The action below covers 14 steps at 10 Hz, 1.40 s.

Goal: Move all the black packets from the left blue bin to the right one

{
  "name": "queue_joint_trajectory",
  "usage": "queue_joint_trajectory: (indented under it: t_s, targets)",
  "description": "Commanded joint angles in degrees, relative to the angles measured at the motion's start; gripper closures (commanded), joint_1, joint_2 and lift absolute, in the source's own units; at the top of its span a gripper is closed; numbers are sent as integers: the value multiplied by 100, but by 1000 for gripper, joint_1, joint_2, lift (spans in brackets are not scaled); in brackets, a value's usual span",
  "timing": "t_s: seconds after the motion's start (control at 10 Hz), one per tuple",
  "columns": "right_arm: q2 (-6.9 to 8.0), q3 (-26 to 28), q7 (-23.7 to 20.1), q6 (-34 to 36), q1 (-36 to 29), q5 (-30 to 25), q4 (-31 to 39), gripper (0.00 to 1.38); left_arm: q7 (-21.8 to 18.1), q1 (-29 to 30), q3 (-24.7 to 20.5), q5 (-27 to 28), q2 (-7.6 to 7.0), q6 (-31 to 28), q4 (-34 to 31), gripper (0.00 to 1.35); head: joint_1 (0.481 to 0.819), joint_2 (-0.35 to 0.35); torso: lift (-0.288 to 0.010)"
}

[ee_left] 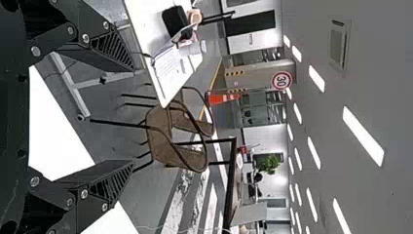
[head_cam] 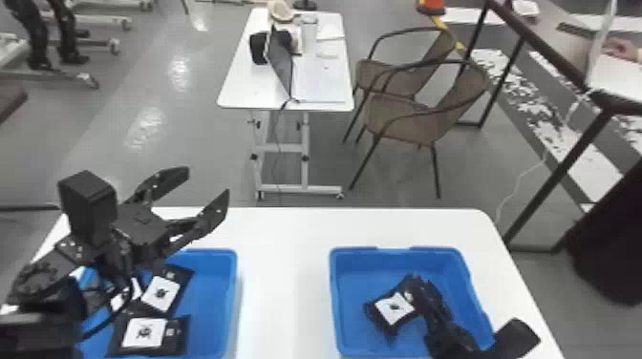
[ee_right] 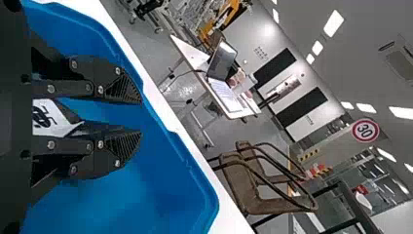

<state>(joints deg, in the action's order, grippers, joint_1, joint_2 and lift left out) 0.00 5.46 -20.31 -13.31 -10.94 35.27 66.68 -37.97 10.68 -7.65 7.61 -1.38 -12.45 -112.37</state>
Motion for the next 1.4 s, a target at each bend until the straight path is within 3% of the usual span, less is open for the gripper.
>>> queue_joint_trajectory:
  t_s: [0.0,0.2,0.3,0.5,0.7,1.3]
  targets:
    - [5,34,176,-225,-66,-117,108,44,0,22,-79,-111,15,-3,-4,386,695,-84,0]
    - [5,51,554,-330,-506,-512,1040,157,0,110,-317,-331,41,-47,-4,386,695,-98,0]
    - [5,69,554,-322,-761,-802,1603,183,0,206,-466,-313,85,-118,-13,386,695,-97,0]
    - [5,8,545,-322,-972,-811,2218,185,132,523,-853,-120,153,-399,13,384,695,-62,0]
    - [5,16,431,-313,-945,-600,2438,185,264,611,-1028,74,153,-777,330,386,695,1,0]
    - [5,-28,202,-181,-787,-424,2438,186,492,233,-905,1216,153,-1603,1244,346,695,60,0]
